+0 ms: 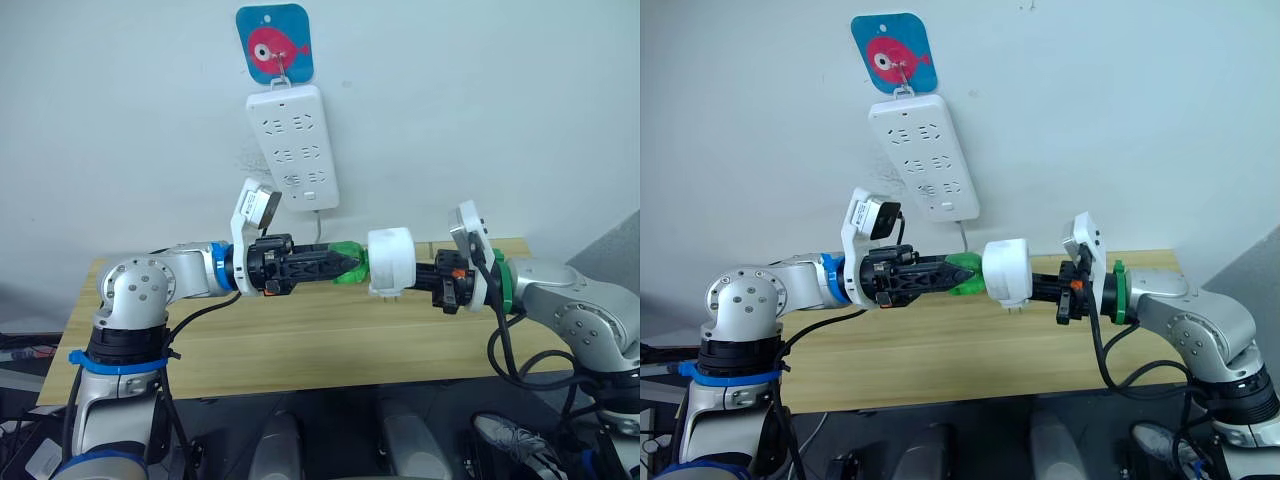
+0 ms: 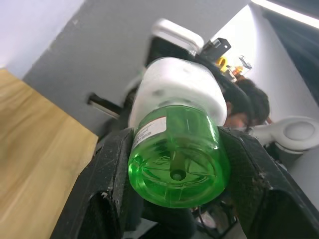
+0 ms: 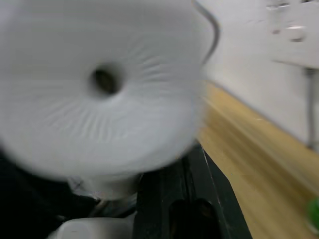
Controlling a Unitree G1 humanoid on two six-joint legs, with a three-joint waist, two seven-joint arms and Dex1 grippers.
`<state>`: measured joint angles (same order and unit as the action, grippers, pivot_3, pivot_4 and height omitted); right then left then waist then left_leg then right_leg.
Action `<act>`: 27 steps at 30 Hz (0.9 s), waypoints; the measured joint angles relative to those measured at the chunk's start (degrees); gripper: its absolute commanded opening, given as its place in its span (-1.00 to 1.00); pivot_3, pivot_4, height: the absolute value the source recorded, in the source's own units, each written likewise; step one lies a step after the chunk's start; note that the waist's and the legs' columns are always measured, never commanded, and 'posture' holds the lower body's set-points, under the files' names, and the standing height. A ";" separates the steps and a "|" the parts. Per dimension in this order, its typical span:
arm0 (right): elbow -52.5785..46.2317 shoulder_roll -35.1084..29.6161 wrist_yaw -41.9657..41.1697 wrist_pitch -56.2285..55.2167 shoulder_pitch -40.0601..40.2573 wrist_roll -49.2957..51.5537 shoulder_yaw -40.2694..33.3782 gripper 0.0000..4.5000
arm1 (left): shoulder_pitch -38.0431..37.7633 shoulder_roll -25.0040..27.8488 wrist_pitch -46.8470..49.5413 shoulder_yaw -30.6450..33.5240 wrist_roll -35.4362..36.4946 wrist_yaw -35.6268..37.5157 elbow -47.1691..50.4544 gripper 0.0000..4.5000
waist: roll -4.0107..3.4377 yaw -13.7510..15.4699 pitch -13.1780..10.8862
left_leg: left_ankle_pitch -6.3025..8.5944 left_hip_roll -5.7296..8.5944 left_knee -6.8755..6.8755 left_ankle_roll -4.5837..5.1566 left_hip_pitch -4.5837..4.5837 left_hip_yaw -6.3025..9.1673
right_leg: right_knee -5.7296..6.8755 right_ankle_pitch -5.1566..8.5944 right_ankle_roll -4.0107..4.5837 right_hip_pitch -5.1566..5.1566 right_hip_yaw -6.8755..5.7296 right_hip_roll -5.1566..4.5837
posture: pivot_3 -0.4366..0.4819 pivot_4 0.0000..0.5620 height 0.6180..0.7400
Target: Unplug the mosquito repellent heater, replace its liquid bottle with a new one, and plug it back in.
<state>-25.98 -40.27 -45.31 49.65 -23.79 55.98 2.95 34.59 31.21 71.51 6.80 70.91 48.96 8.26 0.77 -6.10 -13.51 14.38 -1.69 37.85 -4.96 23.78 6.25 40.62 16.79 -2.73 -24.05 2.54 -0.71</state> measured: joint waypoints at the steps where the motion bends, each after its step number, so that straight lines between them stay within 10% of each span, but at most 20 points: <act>1: -0.62 -0.01 0.21 0.84 0.21 1.14 -0.35 -1.00 | -0.05 -0.03 -0.44 0.03 -0.29 -0.30 0.00 0.02 | 0.00 0.00 0.00 | 0.00 0.00 0.00 0.00 0.00 0.00 | 0.00 0.00 0.00 0.00 0.00 0.00 | -0.39 -0.29 0.75; 27: 0.78 1.92 10.39 8.08 -7.60 14.93 -4.82 -1.00 | -2.80 4.97 -9.27 -8.94 -14.38 11.59 3.88 0.02 | -0.01 -0.13 -0.01 | 0.01 -0.01 -0.03 0.01 0.00 -0.01 | 0.00 0.00 0.01 -0.02 0.00 0.02 | -0.38 -0.29 0.75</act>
<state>-25.20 -38.35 -34.92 57.73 -31.40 70.91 -1.87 31.80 36.17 62.24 -2.14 56.53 60.55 12.14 0.76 -6.22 -13.52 14.39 -1.70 37.83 -4.95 23.78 6.24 40.63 16.79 -2.72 -24.07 2.54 -0.69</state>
